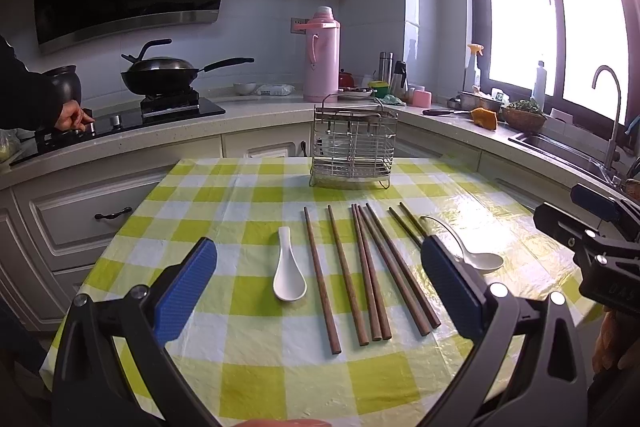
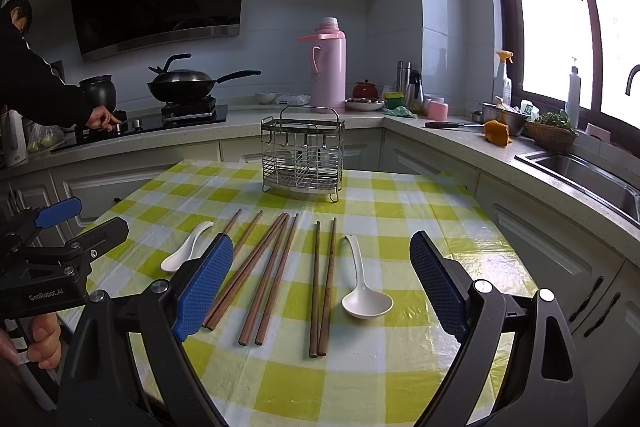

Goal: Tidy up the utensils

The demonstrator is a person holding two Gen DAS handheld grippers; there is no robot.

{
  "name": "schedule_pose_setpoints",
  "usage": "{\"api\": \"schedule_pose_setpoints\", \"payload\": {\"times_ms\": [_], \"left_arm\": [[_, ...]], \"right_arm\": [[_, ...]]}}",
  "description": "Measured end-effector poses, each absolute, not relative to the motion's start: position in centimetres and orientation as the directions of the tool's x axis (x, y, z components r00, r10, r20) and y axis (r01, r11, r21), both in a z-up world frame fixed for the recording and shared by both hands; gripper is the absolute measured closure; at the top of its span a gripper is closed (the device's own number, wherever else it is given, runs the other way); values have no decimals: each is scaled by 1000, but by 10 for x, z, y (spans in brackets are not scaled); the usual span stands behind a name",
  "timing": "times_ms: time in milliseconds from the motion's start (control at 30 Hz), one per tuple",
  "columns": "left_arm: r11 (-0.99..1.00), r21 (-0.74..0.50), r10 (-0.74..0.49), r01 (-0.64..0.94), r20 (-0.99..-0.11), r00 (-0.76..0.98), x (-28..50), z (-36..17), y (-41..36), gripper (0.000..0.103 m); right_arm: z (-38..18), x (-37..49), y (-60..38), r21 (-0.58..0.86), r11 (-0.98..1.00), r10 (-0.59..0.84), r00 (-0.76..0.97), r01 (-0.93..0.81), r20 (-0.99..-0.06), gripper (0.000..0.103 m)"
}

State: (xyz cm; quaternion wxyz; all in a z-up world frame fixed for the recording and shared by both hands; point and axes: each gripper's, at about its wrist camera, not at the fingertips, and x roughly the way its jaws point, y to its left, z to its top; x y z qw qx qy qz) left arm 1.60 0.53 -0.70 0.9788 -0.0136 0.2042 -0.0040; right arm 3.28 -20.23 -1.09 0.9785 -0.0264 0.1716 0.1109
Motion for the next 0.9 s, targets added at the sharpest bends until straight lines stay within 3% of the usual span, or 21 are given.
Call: {"api": "schedule_pose_setpoints", "payload": {"times_ms": [900], "left_arm": [[1000,-22,-12,3,-412,911,19,-11,9,4]], "right_arm": [[-13,36,-204,2,974,215,913,-228,-347,18]]}}
